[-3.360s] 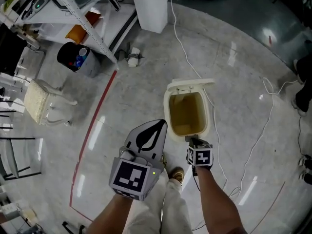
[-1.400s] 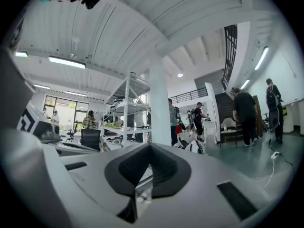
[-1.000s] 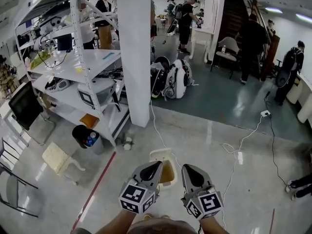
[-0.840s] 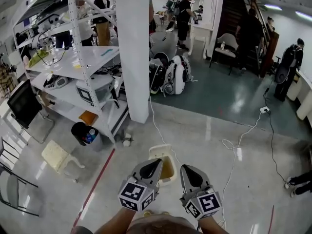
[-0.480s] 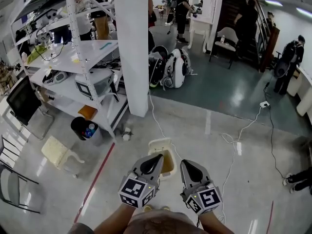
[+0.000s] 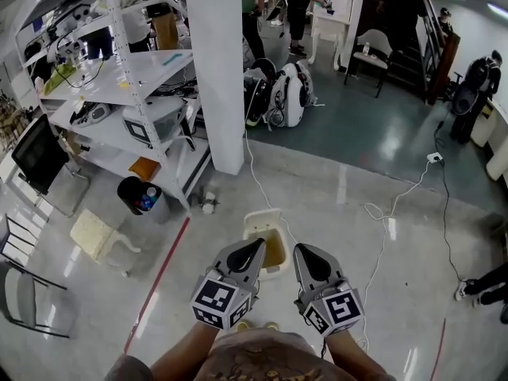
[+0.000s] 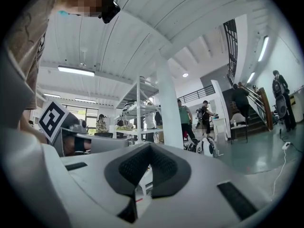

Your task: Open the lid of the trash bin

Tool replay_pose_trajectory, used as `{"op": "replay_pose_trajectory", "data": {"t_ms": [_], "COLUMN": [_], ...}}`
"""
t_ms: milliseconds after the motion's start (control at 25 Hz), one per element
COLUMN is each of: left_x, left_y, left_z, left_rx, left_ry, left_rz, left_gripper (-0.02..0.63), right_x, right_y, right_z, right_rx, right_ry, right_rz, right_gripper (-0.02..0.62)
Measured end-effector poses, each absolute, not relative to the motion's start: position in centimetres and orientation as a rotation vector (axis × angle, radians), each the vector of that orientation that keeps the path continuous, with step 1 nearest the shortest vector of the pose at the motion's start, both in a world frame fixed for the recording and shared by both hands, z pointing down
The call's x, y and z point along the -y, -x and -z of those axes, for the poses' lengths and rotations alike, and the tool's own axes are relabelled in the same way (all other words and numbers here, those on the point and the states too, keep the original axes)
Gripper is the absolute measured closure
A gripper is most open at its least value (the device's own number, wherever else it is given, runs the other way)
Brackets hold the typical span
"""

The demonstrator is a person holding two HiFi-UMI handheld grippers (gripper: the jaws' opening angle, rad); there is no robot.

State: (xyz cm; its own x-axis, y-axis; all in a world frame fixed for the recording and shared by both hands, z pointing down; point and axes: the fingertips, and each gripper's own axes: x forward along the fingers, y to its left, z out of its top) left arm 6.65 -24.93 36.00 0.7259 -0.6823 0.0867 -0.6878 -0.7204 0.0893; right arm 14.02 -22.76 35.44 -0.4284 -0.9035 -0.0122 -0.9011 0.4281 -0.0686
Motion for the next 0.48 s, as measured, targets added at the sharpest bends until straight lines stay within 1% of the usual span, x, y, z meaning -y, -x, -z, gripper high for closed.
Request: {"op": "replay_pose_trajectory", "data": {"t_ms": [480], "left_x": [25.3], "left_y": [-7.4], "left_z": [-35.8], "left_rx": [1.138], "left_ry": [-2.798], "left_rz": [-0.103], "left_gripper": [0.607], "right_x": [23.5], "right_y": [-15.7], "right_z": [-35.2], "right_rx": [-2.623], "right_ry": [1.647], "right_rz": [0.09], "right_gripper": [0.563]}}
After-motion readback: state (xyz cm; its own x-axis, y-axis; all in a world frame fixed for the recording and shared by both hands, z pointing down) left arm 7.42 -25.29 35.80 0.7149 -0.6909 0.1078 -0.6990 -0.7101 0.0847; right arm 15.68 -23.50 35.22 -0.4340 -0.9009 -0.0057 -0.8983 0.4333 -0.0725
